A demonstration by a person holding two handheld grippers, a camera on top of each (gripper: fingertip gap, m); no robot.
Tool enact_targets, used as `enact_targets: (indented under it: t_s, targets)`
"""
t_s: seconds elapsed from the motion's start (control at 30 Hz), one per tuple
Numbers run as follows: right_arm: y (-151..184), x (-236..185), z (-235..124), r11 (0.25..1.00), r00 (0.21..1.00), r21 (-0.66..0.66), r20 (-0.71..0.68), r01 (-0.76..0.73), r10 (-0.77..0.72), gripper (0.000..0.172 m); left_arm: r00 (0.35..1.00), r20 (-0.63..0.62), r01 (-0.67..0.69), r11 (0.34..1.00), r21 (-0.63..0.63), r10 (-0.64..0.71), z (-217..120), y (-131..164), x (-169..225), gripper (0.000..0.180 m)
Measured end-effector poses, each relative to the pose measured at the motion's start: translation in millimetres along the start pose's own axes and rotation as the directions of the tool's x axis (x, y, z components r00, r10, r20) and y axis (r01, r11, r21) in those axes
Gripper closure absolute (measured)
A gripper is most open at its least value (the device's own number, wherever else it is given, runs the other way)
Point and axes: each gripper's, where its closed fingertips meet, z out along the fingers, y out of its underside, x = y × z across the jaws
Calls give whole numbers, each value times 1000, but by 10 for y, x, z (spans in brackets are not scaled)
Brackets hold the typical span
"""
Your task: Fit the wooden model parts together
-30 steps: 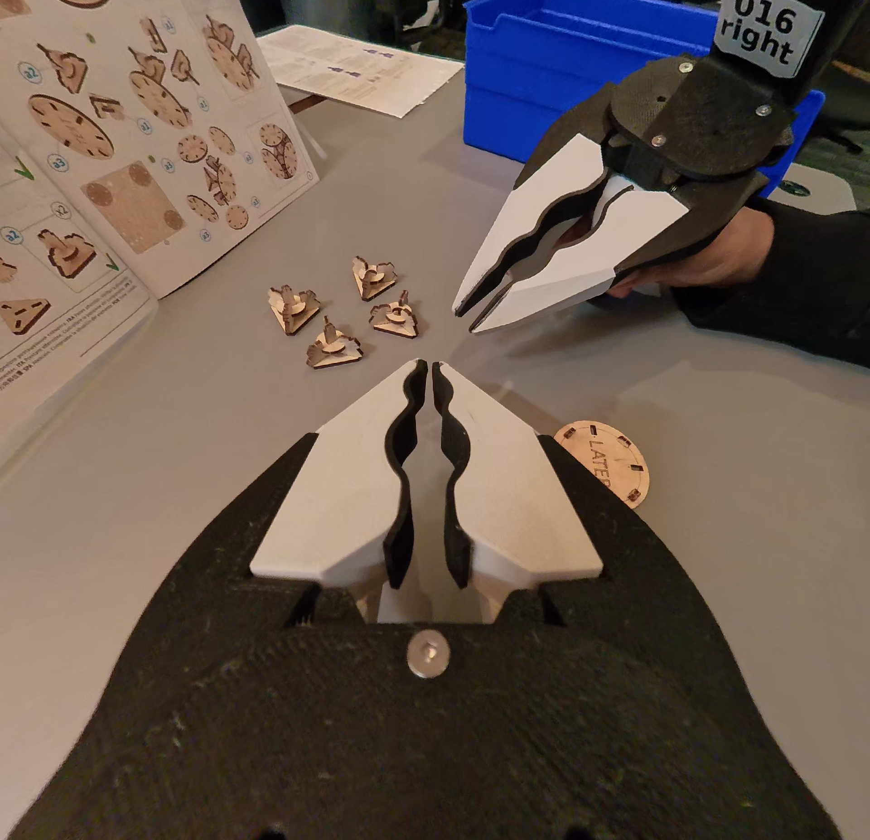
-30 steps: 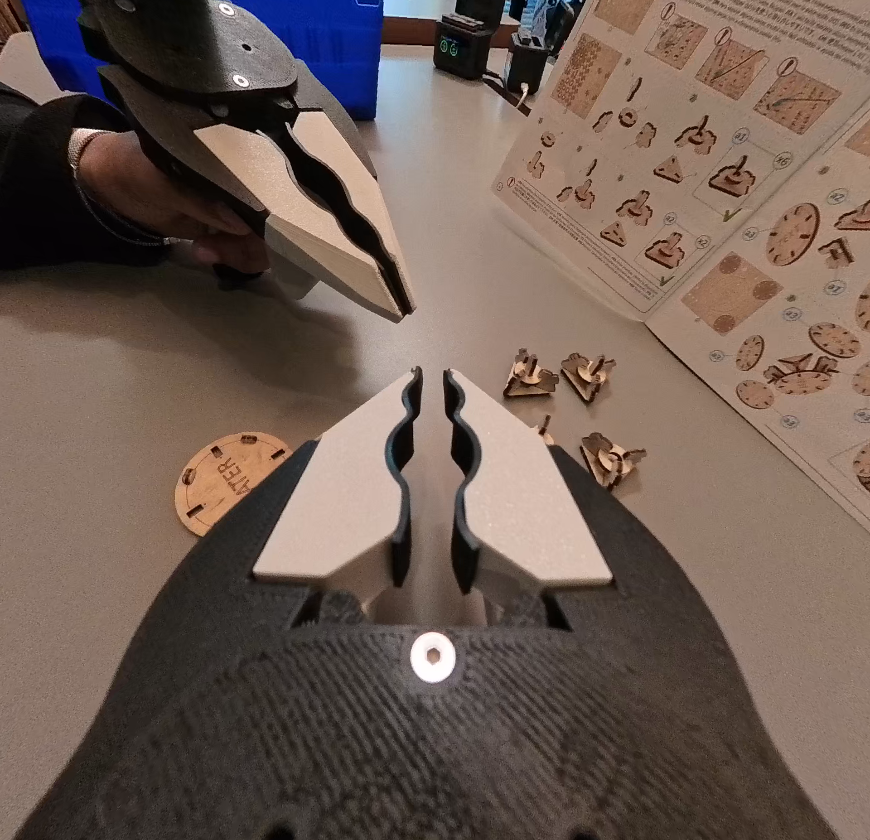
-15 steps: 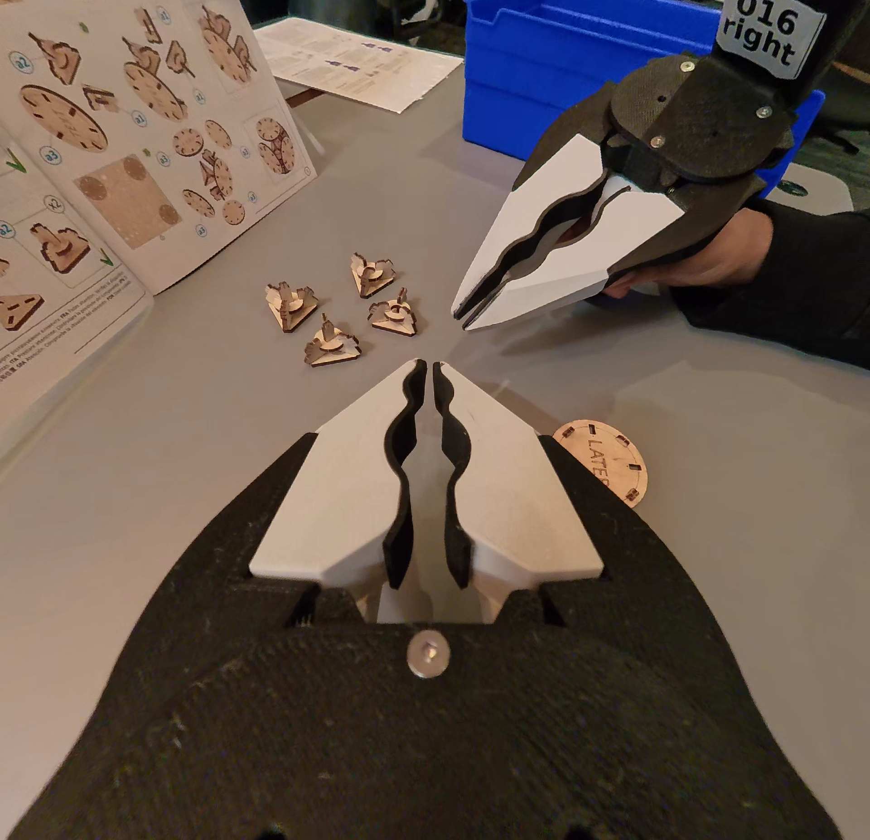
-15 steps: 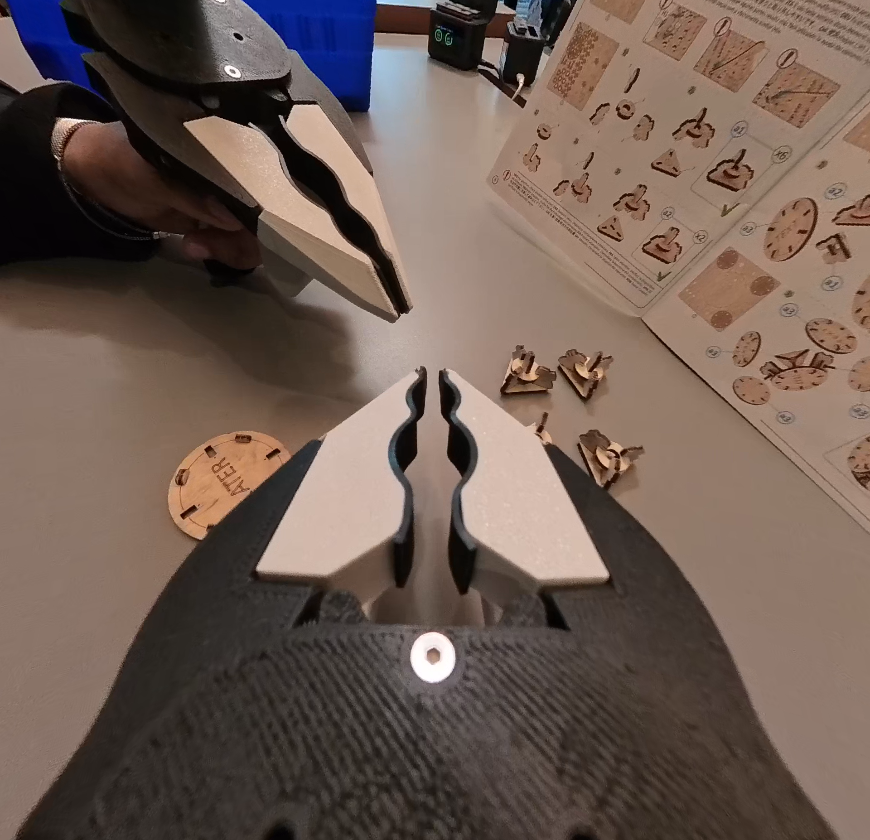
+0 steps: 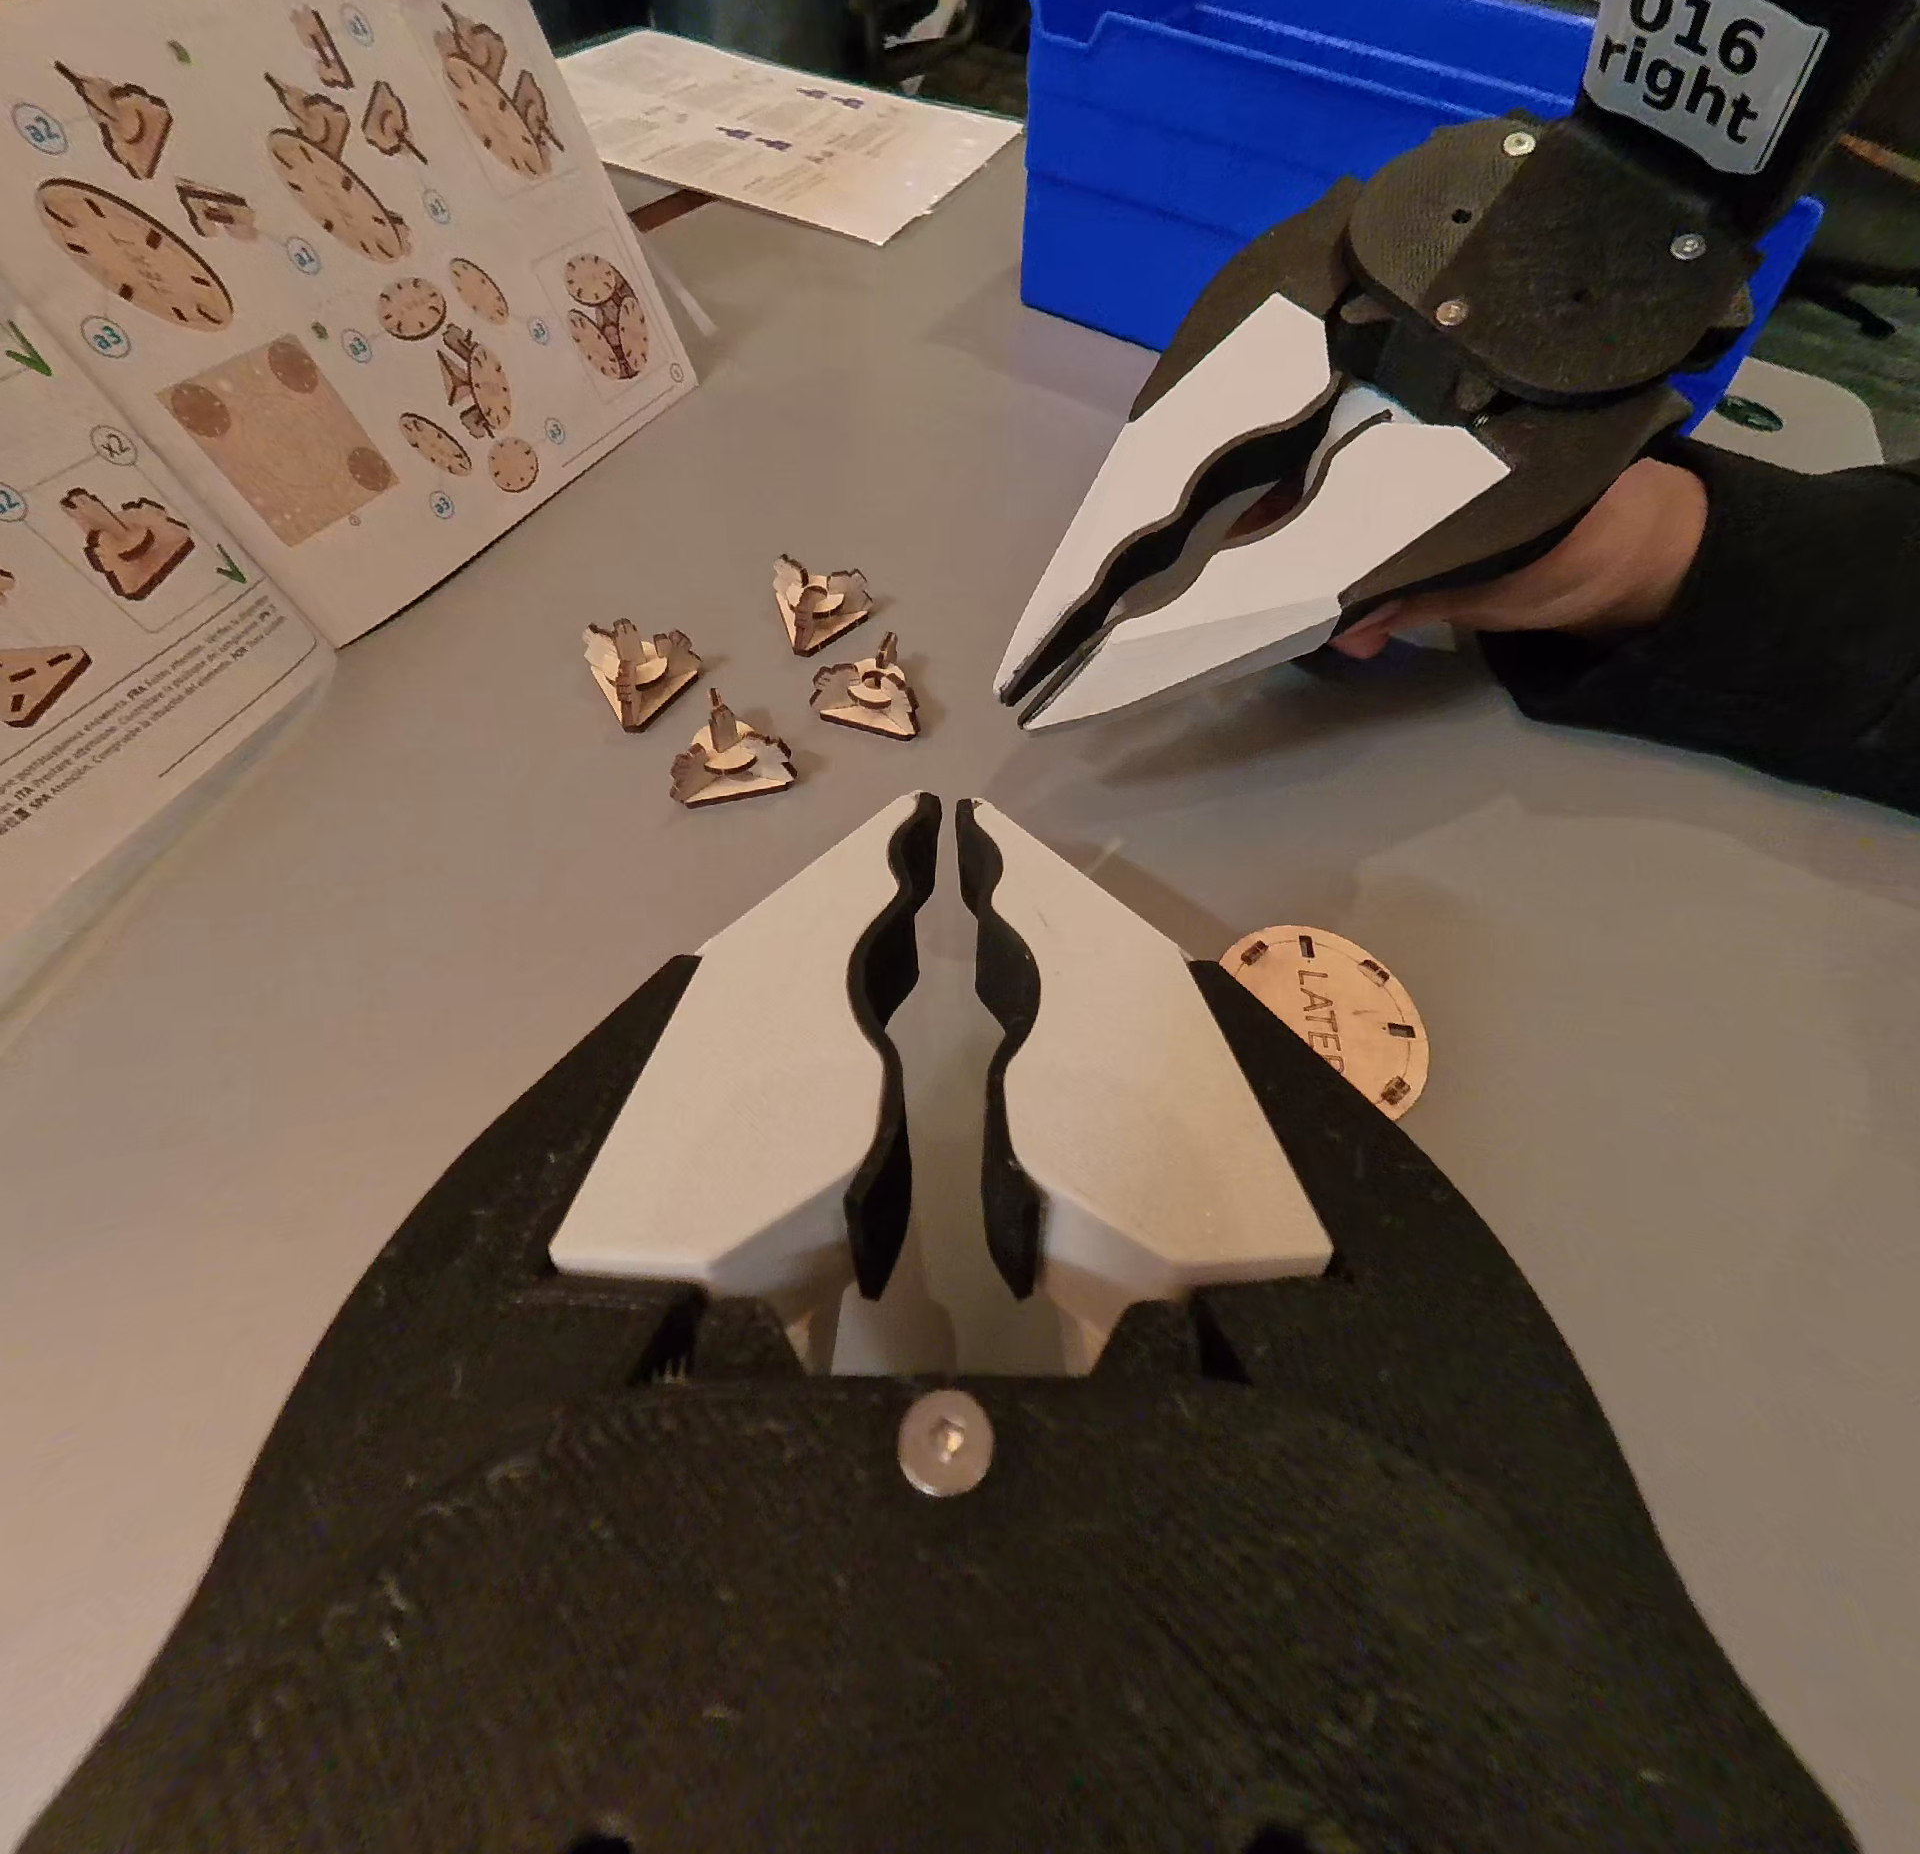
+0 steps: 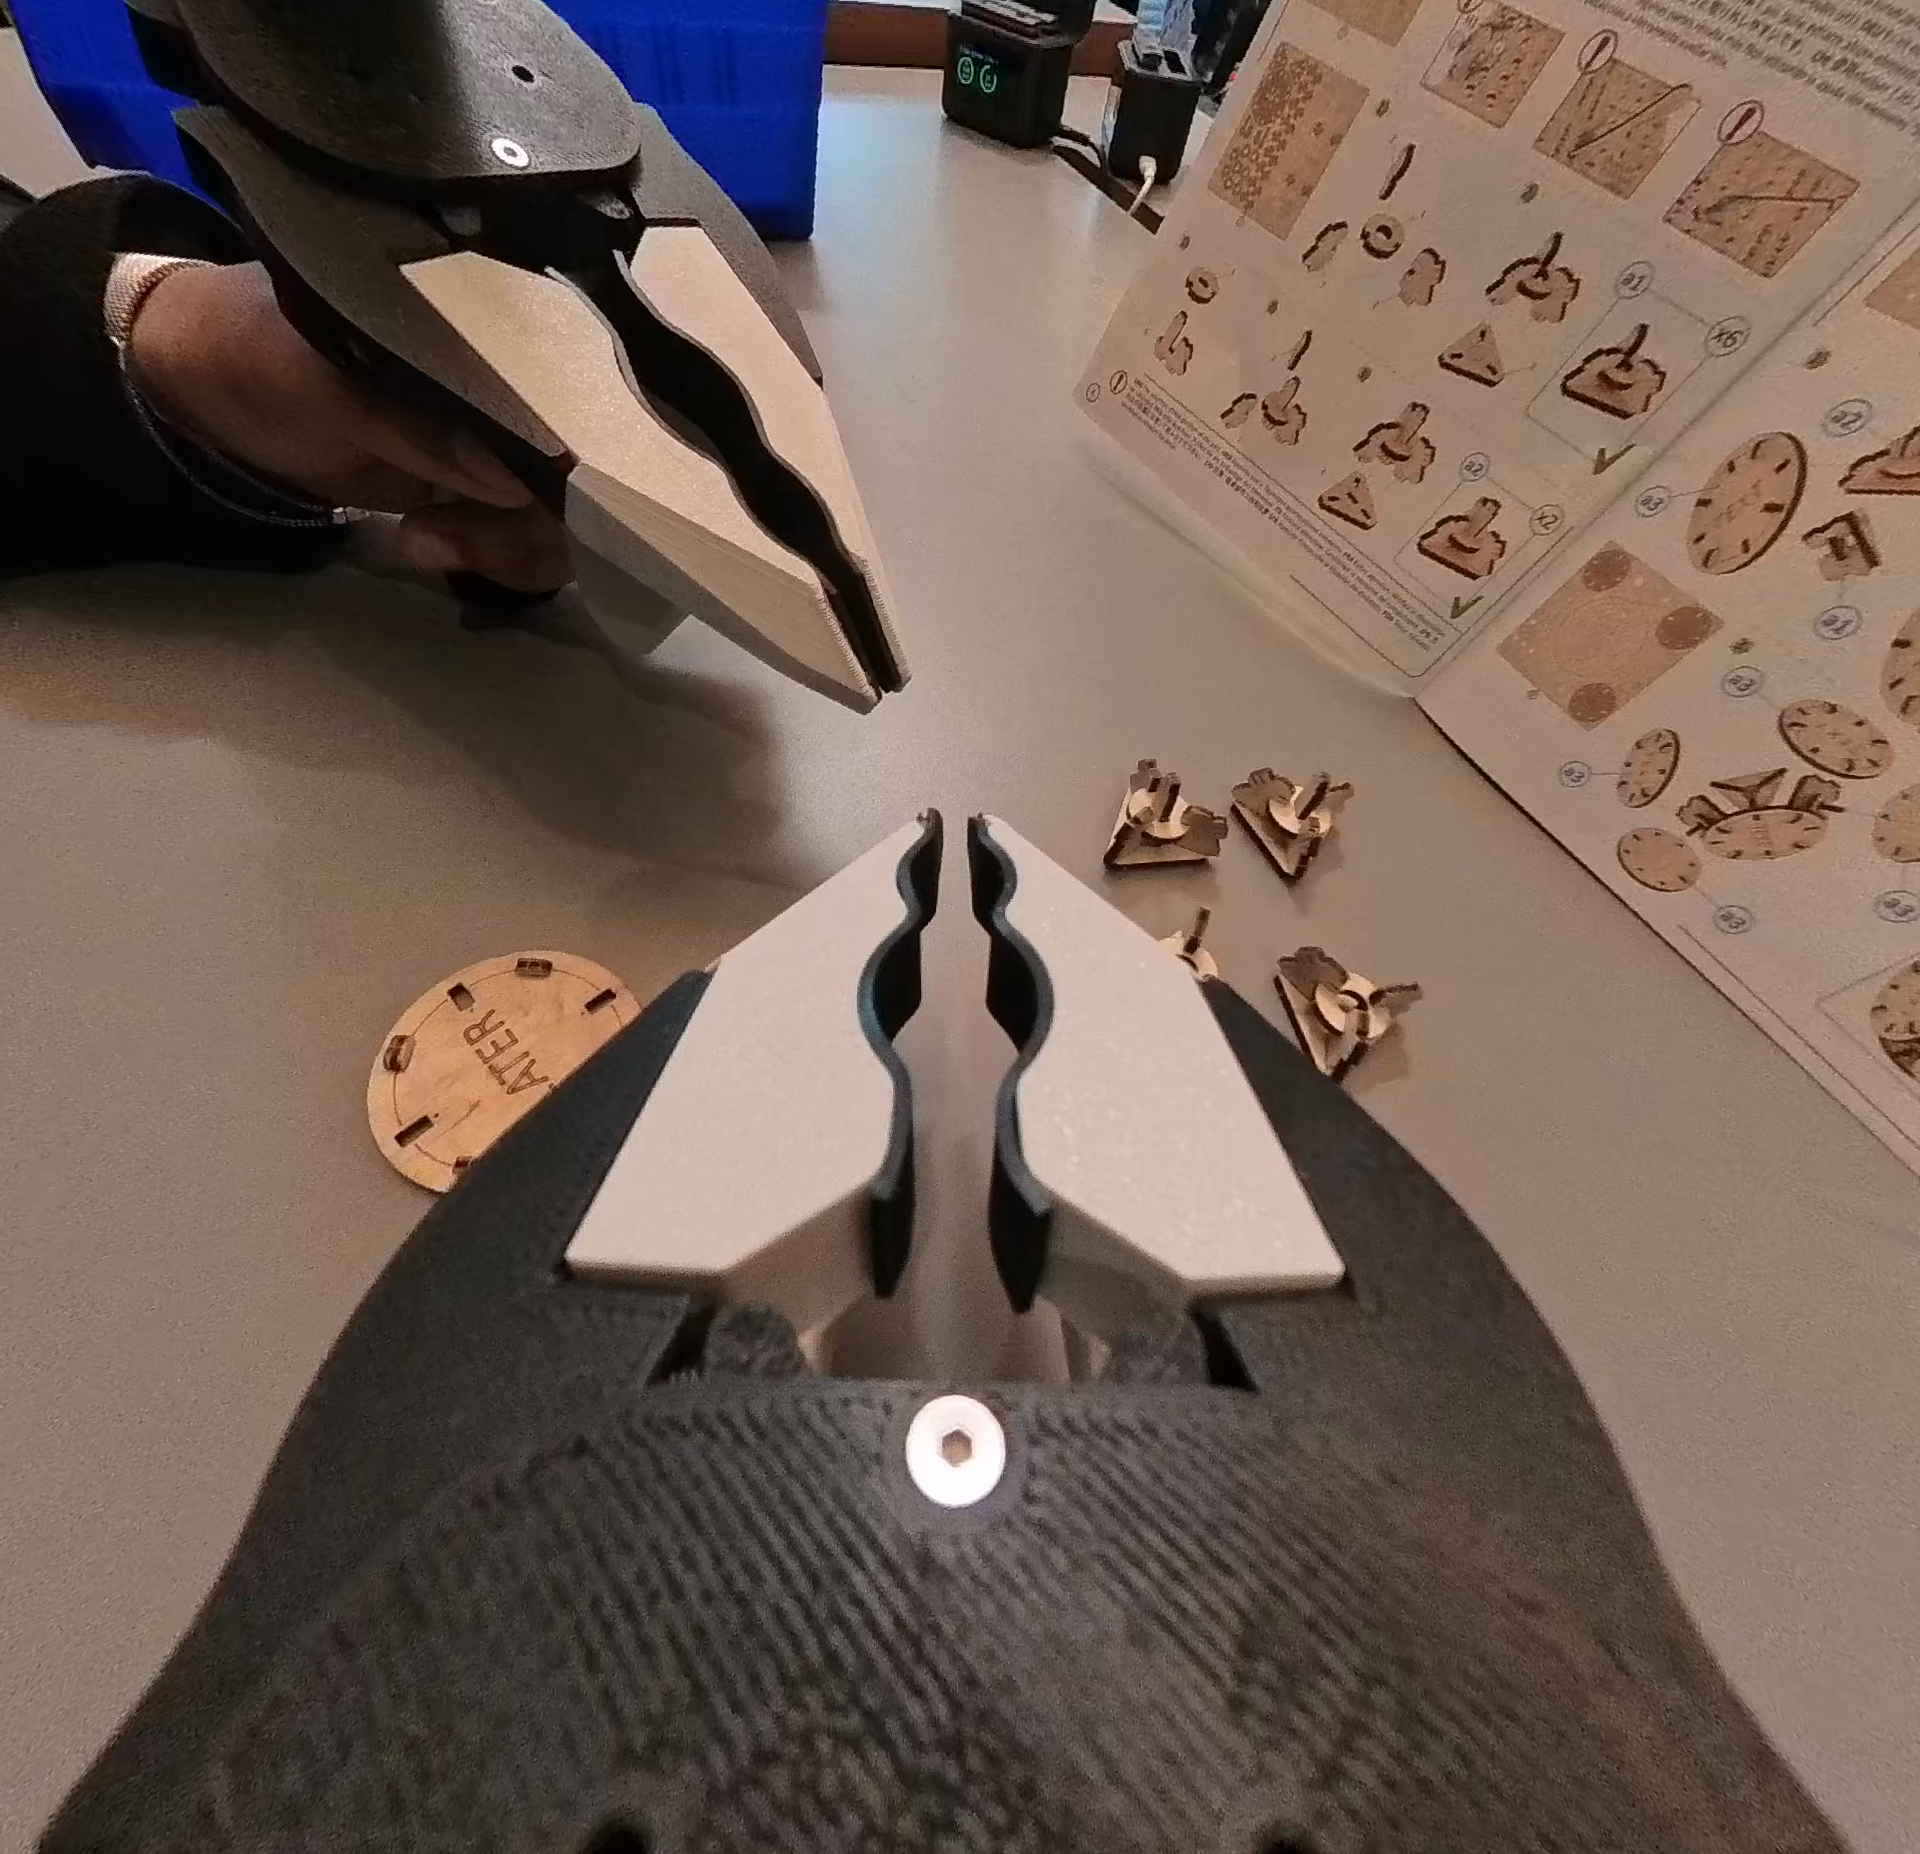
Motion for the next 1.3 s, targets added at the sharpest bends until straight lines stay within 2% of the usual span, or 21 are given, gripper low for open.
enact_targets:
  t_s: [0.53,0.73,0.83,0.93,1.07,1.13,1.23,1.3]
  targets:
    - [7,25,10,1000,1000,-3,-16,-2,2,172,1000,-1,1,1000,-2,-1,2,3,2,178]
    - [-20,109,-10,1000,998,19,-62,-20,21,172,1000,-2,6,1000,-1,-6,2,3,-2,178]
    - [-225,290,-130,985,983,169,-173,-29,58,172,1000,-1,13,1000,3,-13,-3,-2,-10,178]
    - [-477,436,-318,939,957,343,-265,-20,117,172,1000,4,18,1000,4,-18,-4,-4,-22,178]
    - [-844,441,-627,795,941,602,-308,77,142,172,998,26,54,998,19,-55,-29,-26,-94,178]
    - [-926,486,-692,752,928,659,-298,30,225,172,996,40,78,997,29,-79,-62,-51,-154,178]
    - [-1115,428,-698,666,916,739,-190,-104,354,172,991,87,96,994,53,-100,-142,-94,-290,179]
    - [-1222,328,-615,633,911,761,-149,-144,386,172,987,114,107,992,73,-114,-201,-126,-379,179]
